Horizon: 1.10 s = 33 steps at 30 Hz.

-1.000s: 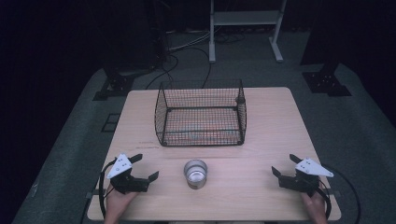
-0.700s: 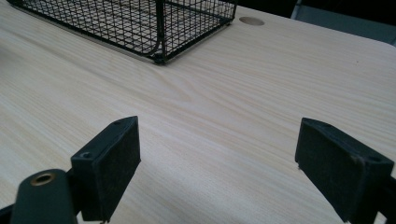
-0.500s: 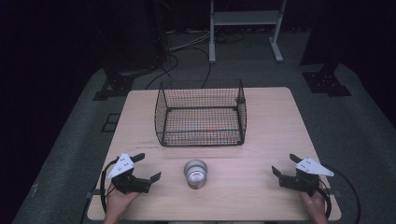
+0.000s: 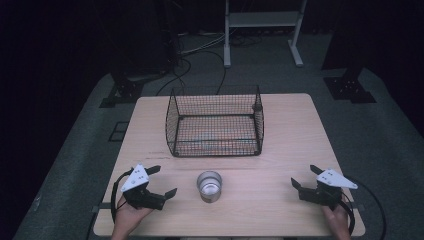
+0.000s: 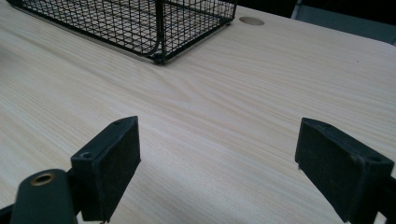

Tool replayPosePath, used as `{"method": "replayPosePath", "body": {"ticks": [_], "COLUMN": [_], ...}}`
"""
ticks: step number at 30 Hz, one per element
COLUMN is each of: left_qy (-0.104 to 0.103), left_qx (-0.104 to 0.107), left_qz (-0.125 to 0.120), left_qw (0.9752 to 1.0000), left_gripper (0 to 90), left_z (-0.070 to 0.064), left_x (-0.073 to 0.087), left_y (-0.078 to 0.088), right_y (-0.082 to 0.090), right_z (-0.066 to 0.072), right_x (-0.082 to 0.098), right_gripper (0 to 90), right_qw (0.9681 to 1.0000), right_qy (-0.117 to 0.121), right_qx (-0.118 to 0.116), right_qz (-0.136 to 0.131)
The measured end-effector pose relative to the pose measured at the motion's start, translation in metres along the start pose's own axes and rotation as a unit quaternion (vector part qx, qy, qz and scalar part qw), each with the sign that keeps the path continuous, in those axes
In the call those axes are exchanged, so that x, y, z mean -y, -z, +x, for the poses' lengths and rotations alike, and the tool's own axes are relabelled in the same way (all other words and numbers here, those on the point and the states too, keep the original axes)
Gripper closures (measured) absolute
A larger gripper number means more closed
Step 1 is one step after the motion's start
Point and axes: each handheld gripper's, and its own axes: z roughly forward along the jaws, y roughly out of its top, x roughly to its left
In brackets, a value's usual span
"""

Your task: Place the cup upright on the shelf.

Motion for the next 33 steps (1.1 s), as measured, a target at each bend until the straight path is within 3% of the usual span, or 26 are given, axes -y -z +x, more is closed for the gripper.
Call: {"method": "replayPosePath", "body": {"ticks": [18, 33], "left_qy": [-0.016, -0.031], "left_qx": [0.046, 0.079], "left_qz": [0.006, 0.024], "left_qw": [0.9988, 0.9961], "left_gripper": [1.7, 1.3], "left_z": [-0.011, -0.023], "left_x": [-0.008, -0.014], "left_y": [-0.011, -0.026], "right_y": [0.000, 0.000], "right_z": [0.000, 0.000], "right_x": [0.000, 0.000], "right_gripper": [13.4, 13.4], "right_qw": [1.0000, 1.0000], "right_qy": [0.001, 0.001], "right_qx": [0.000, -0.002], "right_qz": [-0.001, -0.002]}}
